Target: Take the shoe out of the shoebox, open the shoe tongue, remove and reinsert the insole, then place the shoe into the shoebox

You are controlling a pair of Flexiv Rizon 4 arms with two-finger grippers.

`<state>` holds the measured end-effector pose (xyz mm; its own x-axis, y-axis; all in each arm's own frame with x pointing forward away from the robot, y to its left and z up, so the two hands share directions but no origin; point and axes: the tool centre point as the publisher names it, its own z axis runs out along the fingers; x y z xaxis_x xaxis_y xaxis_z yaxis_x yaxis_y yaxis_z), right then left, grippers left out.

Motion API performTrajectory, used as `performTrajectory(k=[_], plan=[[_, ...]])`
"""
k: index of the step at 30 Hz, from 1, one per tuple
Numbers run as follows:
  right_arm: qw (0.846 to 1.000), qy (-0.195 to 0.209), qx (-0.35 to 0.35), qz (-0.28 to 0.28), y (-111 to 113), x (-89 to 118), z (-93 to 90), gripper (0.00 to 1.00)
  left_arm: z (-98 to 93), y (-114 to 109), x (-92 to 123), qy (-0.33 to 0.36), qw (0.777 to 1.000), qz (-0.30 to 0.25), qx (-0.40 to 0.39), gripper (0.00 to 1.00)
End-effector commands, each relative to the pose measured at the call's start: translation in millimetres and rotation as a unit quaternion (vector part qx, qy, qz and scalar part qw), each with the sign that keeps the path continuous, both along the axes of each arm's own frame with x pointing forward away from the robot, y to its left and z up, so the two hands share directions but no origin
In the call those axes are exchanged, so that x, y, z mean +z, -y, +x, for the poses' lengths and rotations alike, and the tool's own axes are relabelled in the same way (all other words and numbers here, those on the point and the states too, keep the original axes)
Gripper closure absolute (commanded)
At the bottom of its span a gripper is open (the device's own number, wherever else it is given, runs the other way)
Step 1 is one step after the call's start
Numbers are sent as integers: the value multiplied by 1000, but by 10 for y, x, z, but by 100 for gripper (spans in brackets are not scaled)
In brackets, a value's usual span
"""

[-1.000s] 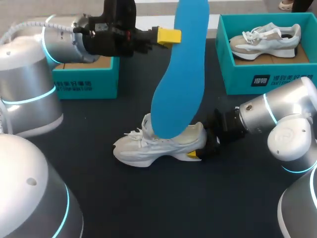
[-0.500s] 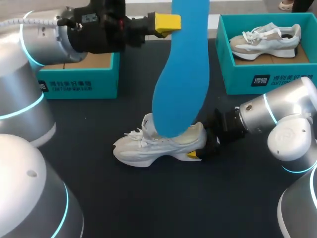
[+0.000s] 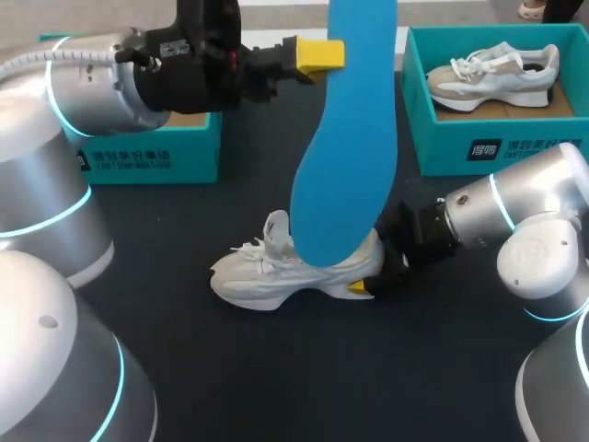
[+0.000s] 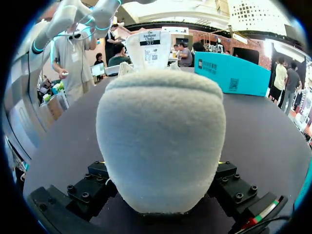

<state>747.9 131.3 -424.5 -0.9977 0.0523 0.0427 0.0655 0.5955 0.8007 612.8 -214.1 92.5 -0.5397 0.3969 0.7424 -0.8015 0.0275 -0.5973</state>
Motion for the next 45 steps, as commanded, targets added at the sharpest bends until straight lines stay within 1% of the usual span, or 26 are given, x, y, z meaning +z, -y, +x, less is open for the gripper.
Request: performTrajectory(k=[1, 4, 16, 17, 18, 19, 20, 26, 29, 34, 41, 45], plan=[[1000, 0, 0, -1, -76, -105, 25, 100, 47, 39, -36, -1, 1000, -3, -7, 100], [1000, 0, 0, -1, -76, -105, 25, 100, 47, 39, -35, 2, 1000, -13, -2, 100], [1000, 0, 0, -1, -76, -105, 25, 100, 47, 39, -35, 2, 1000, -13, -2, 100], [1000, 0, 0, -1, -76, -105, 25, 98, 47, 39, -35, 2, 1000, -13, -2, 100], [1000, 0, 0, -1, -76, -105, 25, 78, 47, 39, -35, 2, 1000, -13, -2, 100], [1000, 0, 0, -1, -76, -105, 25, 22, 47, 39, -35, 2, 1000, -13, -2, 100], [1000, 0, 0, -1, -76, -105, 25, 0, 47, 39, -35, 2, 1000, -13, -2, 100], [1000, 0, 0, -1, -76, -105, 25, 0, 47, 39, -35, 2, 1000, -13, -2, 100], [1000, 6, 1, -16, -75, -32, 45, 0, 47, 39, -35, 2, 1000, -13, -2, 100], [999, 23, 7, -37, -57, 81, 28, 0, 47, 39, -35, 2, 1000, -13, -2, 100], [997, 34, 6, -67, -5, 177, 23, 0, 47, 39, -35, 2, 1000, -13, -2, 100], [994, 37, 9, -103, -12, 229, -4, 0, 47, 39, -35, 2, 1000, -13, -2, 100]])
